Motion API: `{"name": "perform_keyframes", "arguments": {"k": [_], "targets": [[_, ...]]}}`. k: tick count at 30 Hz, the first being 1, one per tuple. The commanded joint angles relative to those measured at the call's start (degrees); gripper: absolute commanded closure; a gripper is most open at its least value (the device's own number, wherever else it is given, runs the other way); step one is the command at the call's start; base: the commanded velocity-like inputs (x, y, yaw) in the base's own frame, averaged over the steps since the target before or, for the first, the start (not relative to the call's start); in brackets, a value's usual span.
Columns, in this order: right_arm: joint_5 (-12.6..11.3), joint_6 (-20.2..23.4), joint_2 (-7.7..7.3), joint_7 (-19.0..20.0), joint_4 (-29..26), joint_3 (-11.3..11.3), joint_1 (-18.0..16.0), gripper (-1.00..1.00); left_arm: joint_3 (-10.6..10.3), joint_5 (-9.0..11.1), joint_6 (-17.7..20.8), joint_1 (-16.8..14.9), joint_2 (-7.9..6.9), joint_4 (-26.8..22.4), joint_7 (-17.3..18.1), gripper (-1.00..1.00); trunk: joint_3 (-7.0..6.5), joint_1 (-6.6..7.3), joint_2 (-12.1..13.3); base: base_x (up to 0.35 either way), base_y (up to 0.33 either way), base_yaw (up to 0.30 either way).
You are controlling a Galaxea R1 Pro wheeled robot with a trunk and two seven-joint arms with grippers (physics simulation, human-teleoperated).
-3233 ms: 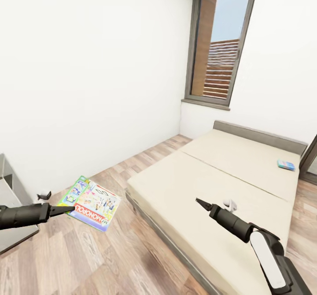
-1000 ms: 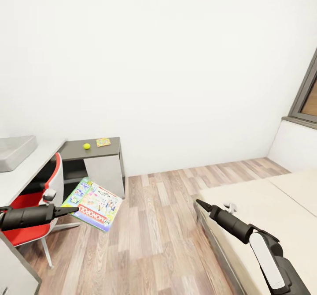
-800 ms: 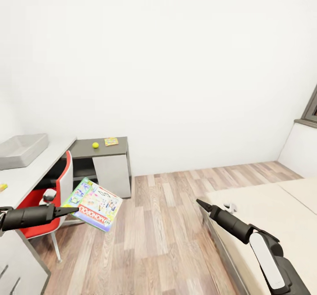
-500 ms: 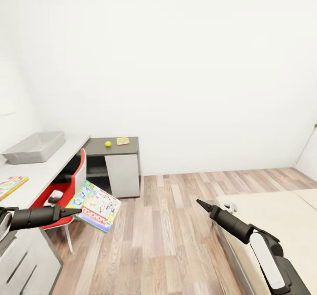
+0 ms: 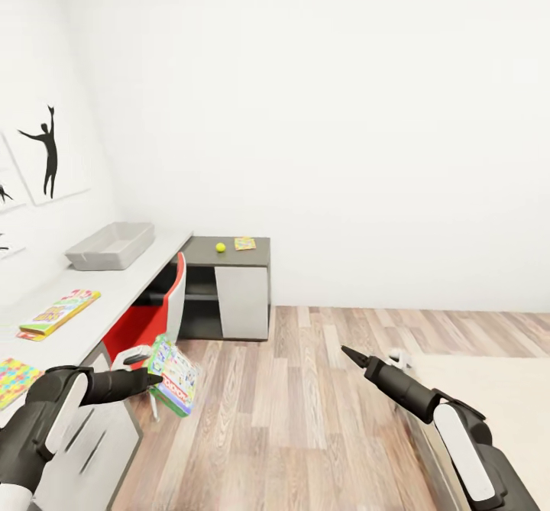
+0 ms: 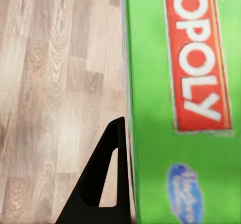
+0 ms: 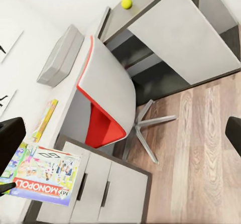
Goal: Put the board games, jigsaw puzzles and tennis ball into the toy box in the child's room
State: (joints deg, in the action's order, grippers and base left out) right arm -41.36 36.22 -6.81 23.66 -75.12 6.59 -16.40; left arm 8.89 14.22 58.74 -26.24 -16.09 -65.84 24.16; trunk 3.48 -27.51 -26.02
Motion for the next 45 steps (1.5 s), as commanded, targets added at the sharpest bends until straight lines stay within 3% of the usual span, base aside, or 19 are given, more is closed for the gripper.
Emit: {"name": "perform_keyframes", "arguments": {"k": [1,4,13,19,45], "targets": [[-0.21,0.41,-0.04,0.08,-0.04,0.10,-0.04,-1.00,0.07,0.26,0.35,-0.07,0.15,-0.02,-0.07,1.00,-0.08,0.19,0.29,0.000,0.000,0.279],[-0.21,0.37,-0.22,0.13,-0.03,0.11,-0.04,-1.00,0.01,0.30,0.30,-0.08,0.59,-0.06,-1.16,1.00,-0.69,0.85,1.50,0.000,0.000,0.279],[-0.23,0.35,-0.29,0.15,-0.08,0.25,-0.04,-1.00,0.01,0.40,-0.08,-0.04,1.37,-0.24,-1.55,1.00,-1.00,0.85,1.50,0.024,-0.007,0.264],[-0.27,0.35,-0.32,0.15,-0.11,0.27,-0.04,-1.00,-0.03,0.30,-0.86,-0.04,3.49,-0.25,-1.57,1.00,-1.06,0.85,1.50,0.247,-0.124,0.045],[-0.31,0.34,-0.18,0.24,-0.49,0.36,-0.04,-1.00,0.07,0.37,-0.91,-0.04,3.74,-0.61,-1.19,1.00,-1.13,0.85,1.50,0.282,-0.135,0.001]]}}
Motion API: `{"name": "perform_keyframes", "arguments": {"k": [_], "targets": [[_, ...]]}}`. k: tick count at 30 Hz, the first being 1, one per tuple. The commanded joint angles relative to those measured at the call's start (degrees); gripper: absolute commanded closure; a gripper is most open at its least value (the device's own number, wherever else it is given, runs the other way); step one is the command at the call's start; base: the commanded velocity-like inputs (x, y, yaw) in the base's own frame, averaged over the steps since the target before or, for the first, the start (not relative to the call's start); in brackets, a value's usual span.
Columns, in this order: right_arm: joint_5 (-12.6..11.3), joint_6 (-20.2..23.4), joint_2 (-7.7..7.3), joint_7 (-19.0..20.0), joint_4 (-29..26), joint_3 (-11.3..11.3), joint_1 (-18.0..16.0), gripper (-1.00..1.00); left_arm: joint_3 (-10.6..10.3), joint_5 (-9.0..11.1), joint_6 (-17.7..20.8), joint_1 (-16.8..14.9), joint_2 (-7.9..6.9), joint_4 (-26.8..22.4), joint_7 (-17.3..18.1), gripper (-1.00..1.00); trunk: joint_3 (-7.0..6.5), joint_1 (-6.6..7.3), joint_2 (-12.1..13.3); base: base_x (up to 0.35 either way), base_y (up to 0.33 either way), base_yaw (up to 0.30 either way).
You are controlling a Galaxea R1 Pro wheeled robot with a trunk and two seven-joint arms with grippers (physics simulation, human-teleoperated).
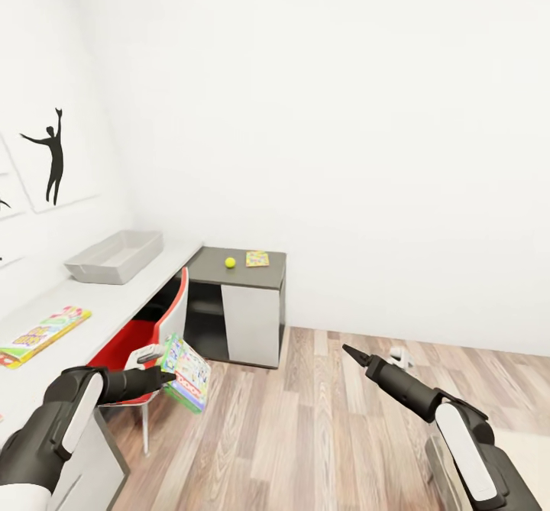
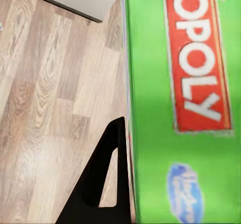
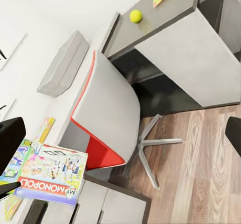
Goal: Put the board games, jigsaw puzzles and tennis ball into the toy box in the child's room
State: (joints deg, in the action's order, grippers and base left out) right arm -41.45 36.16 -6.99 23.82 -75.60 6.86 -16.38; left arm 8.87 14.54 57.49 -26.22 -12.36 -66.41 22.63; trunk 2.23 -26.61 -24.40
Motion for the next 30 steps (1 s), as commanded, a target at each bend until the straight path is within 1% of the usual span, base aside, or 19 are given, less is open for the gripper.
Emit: {"name": "perform_keyframes", "arguments": {"k": [1,4,6,9,12,13,15,17,18,19,20,21,23,25,26,27,28,29,30], "targets": [[-0.21,0.04,-0.05,0.10,-0.14,-0.03,-0.06,-1.00,0.29,0.21,0.39,-0.06,-0.05,-0.57,0.57,1.00,0.07,-0.06,-0.13,0.150,-0.078,0.000],[-0.26,-2.32,-0.40,0.31,-0.41,-0.21,-0.06,-1.00,0.71,0.60,0.93,-0.06,-0.17,-2.89,1.71,1.00,-0.16,-0.06,-0.13,0.066,-0.034,0.000],[-0.27,-3.02,-0.53,0.65,-0.45,-0.23,-0.06,-1.00,0.90,0.73,1.28,-0.06,-0.18,-4.15,2.48,1.00,-0.34,-0.06,-0.13,0.028,-0.015,0.000],[-0.27,-3.90,-0.69,1.97,-0.38,-0.19,-0.06,-1.00,1.28,1.48,2.04,0.11,-0.20,-7.95,5.48,1.00,-0.79,0.16,0.28,0.012,-0.006,0.025],[-0.23,-4.16,-0.78,2.91,-0.25,-0.09,-0.06,-1.00,1.46,2.72,2.29,0.22,-0.35,-10.39,8.34,1.00,-1.60,0.82,1.48,0.005,-0.002,0.054],[-0.23,-4.20,-0.79,3.07,-0.24,-0.06,-0.06,-1.00,1.51,3.08,2.34,0.23,-0.41,-10.83,9.02,1.00,-1.69,0.82,1.48,0.003,-0.001,0.062],[-0.22,-4.28,-0.81,3.37,-0.34,-0.01,-0.06,-1.00,1.91,4.31,2.44,0.26,-0.66,-11.74,11.00,1.00,-1.88,0.82,1.48,0.002,-0.001,0.069],[-0.21,-4.35,-0.82,3.53,-0.43,-0.01,-0.06,-1.00,3.15,6.08,2.51,0.28,-1.14,-12.21,13.07,1.00,-2.06,0.82,1.48,0.001,0.000,0.076],[-0.21,-4.37,-0.83,3.59,-0.46,0.01,-0.06,-1.00,4.33,7.63,2.51,0.28,-1.60,-12.40,14.60,1.00,-2.15,0.82,1.48,0.000,0.000,0.080],[-0.21,-4.38,-0.83,3.61,-0.47,0.02,-0.06,-1.00,4.89,8.48,2.51,0.28,-1.87,-12.48,15.40,1.00,-2.25,0.82,1.48,0.000,0.000,0.081],[-0.21,-4.40,-0.83,3.64,-0.49,0.08,-0.06,-1.00,5.88,10.53,2.51,0.29,-2.50,-12.62,17.11,1.00,-2.34,0.82,1.48,0.000,0.000,0.082],[-0.21,-4.41,-0.86,3.67,-0.50,0.11,-0.06,-1.00,6.27,11.46,2.51,0.29,-2.82,-12.67,17.87,1.00,-2.43,0.82,1.48,0.000,0.000,0.083],[-0.21,-4.42,-0.89,3.72,-0.48,0.17,-0.06,-1.00,7.24,14.88,2.51,0.27,-4.89,-12.75,20.19,1.00,-2.62,0.82,1.48,0.000,0.000,0.083],[-0.21,-4.42,-0.90,3.74,-0.46,0.20,-0.06,-1.00,7.52,16.29,2.51,0.23,-6.27,-12.71,20.90,1.00,-2.80,0.82,1.48,0.000,0.000,0.084],[-0.21,-4.42,-0.91,3.76,-0.45,0.22,-0.06,-1.00,7.73,17.69,2.51,0.19,-7.69,-12.57,21.40,1.00,-2.89,0.82,1.48,0.000,0.000,0.084],[-0.21,-4.42,-0.91,3.76,-0.44,0.24,-0.06,-1.00,7.80,18.48,2.51,0.16,-8.41,-12.44,21.65,1.00,-2.99,0.82,1.48,0.000,0.000,0.084],[-0.21,-4.43,-0.92,3.78,-0.46,0.27,-0.06,-1.00,7.91,20.28,2.51,0.09,-9.74,-12.05,22.15,1.00,-3.08,0.82,1.48,0.000,0.000,0.084],[-0.21,-4.43,-0.92,3.80,-0.47,0.28,-0.07,-1.00,7.95,21.29,2.51,0.06,-10.38,-11.76,22.39,1.00,-3.17,0.82,1.48,0.000,0.000,0.085],[-0.21,-4.41,-0.92,3.86,-0.49,0.30,-0.10,-1.00,8.00,23.47,2.51,0.02,-11.63,-11.03,22.75,1.00,-3.26,0.82,1.48,0.000,0.000,0.085]]}}
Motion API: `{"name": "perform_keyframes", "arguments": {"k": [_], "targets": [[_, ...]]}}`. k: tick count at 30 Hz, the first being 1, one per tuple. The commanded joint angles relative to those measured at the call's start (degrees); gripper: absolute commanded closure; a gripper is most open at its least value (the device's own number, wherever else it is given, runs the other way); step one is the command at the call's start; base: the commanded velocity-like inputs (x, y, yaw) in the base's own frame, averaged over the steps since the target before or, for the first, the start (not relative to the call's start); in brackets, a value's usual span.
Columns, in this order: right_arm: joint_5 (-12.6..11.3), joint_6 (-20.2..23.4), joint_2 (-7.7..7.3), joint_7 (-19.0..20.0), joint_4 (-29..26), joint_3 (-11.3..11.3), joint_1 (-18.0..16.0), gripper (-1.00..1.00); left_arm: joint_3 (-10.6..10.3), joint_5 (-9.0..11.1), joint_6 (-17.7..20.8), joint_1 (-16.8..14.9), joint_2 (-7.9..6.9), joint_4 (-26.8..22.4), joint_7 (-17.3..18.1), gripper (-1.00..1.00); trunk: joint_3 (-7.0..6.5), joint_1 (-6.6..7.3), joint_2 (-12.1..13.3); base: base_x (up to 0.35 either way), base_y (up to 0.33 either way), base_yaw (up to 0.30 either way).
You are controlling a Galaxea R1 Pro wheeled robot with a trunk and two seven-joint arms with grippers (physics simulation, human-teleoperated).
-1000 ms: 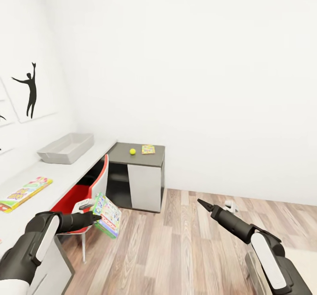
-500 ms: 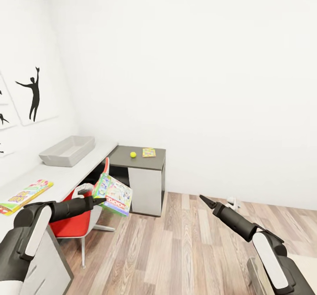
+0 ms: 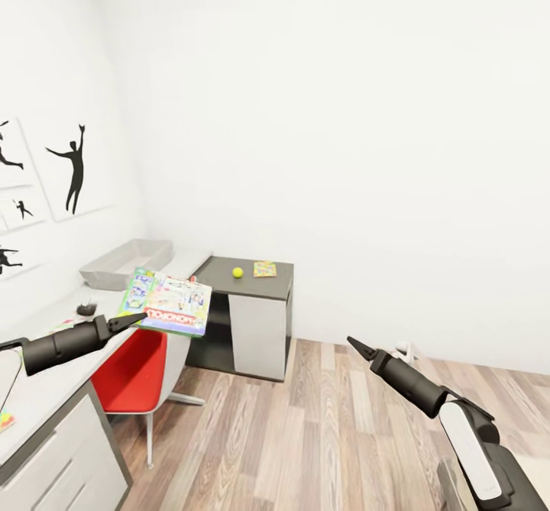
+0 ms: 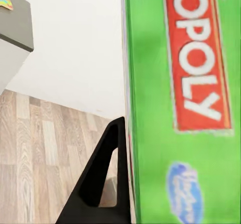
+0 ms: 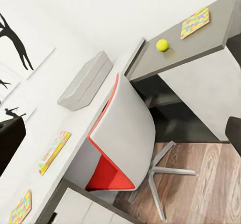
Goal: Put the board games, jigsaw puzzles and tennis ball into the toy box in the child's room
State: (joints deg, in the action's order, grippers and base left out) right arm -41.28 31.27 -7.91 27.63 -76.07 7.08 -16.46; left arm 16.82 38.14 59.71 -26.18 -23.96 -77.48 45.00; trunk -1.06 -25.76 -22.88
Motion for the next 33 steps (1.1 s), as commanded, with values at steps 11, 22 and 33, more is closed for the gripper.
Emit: {"name": "perform_keyframes", "arguments": {"k": [11,22,33], "targets": [[-0.34,0.63,0.08,0.04,-1.50,-0.29,-0.10,-1.00,0.32,6.83,0.22,-0.17,-4.26,4.18,0.54,1.00,-0.94,-0.02,-0.04,0.000,0.000,0.102],[-0.43,1.40,-0.14,-0.02,-2.94,0.09,-0.14,-1.00,0.08,6.95,0.21,-0.19,-4.39,4.43,0.34,1.00,-1.01,-0.02,-0.04,0.000,0.000,0.028],[-0.55,3.36,-0.92,0.05,-6.15,0.05,0.02,-1.00,0.20,7.40,0.23,0.41,-4.46,4.28,0.98,1.00,-0.43,-0.02,-0.04,0.000,0.000,0.003]]}}
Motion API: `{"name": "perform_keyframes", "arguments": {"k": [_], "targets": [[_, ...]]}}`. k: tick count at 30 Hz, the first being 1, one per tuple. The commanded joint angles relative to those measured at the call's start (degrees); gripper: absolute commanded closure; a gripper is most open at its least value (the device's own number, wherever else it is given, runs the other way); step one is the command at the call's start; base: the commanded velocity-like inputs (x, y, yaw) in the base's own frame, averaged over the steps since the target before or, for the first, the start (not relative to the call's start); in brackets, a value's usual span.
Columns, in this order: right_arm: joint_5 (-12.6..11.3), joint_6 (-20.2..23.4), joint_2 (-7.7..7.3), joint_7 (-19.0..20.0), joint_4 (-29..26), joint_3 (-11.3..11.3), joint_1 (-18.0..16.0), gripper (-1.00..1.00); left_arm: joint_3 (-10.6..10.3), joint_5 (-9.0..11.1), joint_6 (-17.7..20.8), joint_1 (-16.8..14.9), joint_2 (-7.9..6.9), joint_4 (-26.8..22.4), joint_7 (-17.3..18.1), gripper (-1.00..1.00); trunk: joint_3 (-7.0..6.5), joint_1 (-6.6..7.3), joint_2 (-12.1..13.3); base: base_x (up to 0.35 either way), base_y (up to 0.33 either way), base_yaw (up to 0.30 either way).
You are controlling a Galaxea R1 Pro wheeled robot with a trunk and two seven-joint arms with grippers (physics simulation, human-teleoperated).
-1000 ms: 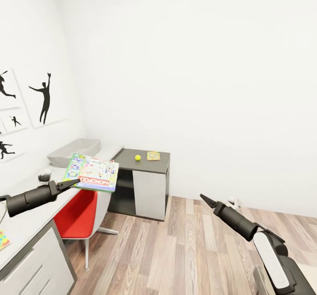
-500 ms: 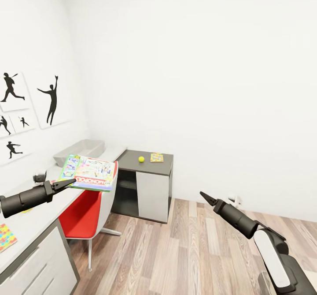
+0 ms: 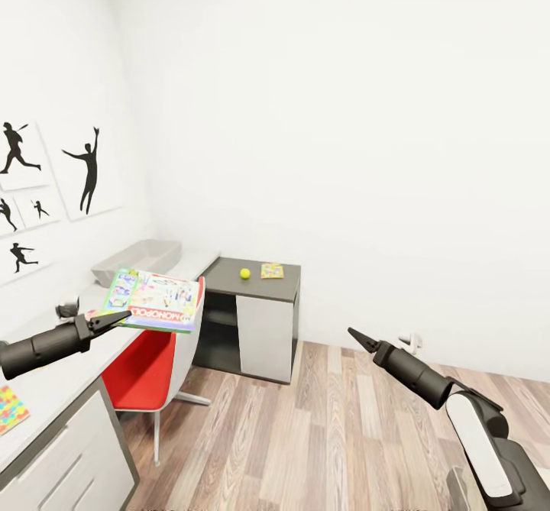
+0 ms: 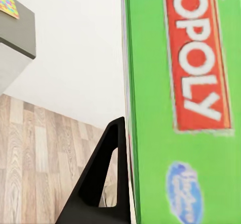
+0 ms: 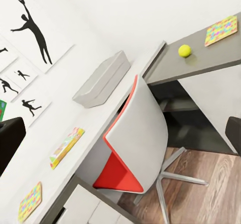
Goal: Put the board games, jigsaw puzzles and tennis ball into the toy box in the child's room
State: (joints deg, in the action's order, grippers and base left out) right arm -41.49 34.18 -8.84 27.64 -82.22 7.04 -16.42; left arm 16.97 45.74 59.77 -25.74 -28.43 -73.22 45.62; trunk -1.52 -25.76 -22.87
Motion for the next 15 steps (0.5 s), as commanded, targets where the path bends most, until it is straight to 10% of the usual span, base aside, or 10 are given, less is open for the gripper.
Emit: {"name": "perform_keyframes", "arguments": {"k": [1,15], "targets": [[-0.34,0.45,0.02,0.06,-0.01,0.08,-0.02,-1.00,0.06,-0.26,0.10,-0.01,0.08,0.02,0.36,1.00,0.08,-0.02,-0.05,0.000,0.000,0.032],[-0.20,0.11,-0.03,3.17,0.21,0.15,-0.05,-1.00,0.06,-0.73,-0.42,0.07,0.64,0.09,-0.12,1.00,0.40,-0.02,-0.05,0.178,-0.146,0.059]]}}
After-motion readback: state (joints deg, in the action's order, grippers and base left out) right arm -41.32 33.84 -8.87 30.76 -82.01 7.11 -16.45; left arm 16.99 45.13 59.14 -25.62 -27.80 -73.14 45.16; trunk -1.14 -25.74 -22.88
